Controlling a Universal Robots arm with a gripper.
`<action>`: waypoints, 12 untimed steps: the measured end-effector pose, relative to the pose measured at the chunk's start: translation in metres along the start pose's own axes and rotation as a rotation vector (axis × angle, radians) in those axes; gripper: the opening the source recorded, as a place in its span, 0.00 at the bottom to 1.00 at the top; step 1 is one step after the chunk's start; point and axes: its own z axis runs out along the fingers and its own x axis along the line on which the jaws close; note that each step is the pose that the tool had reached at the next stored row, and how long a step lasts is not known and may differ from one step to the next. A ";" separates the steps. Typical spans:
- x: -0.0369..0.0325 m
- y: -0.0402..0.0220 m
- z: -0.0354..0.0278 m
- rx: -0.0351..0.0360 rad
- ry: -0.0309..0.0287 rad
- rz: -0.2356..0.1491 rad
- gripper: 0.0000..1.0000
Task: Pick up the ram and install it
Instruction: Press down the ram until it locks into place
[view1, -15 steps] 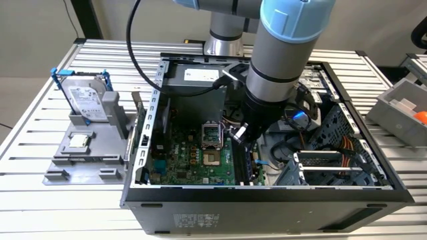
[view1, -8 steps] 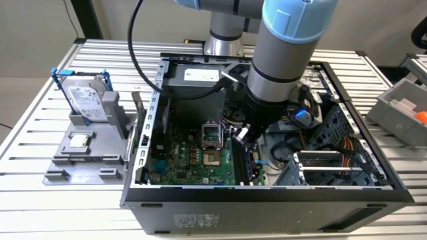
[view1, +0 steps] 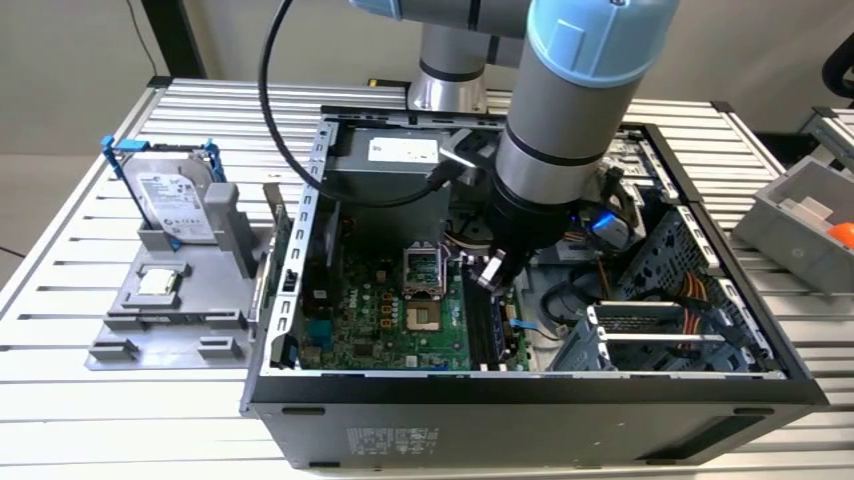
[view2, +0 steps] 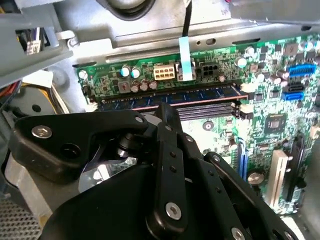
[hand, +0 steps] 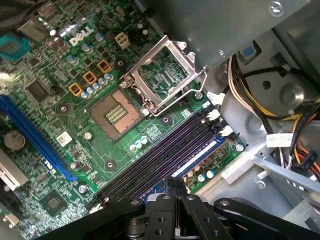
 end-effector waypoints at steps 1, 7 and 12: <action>0.0000 0.0000 0.0000 -0.0009 0.0003 -0.018 0.00; 0.0000 0.0000 0.0000 -0.0065 0.0020 -0.126 0.00; 0.0000 0.0000 0.0000 -0.0102 0.0031 -0.196 0.00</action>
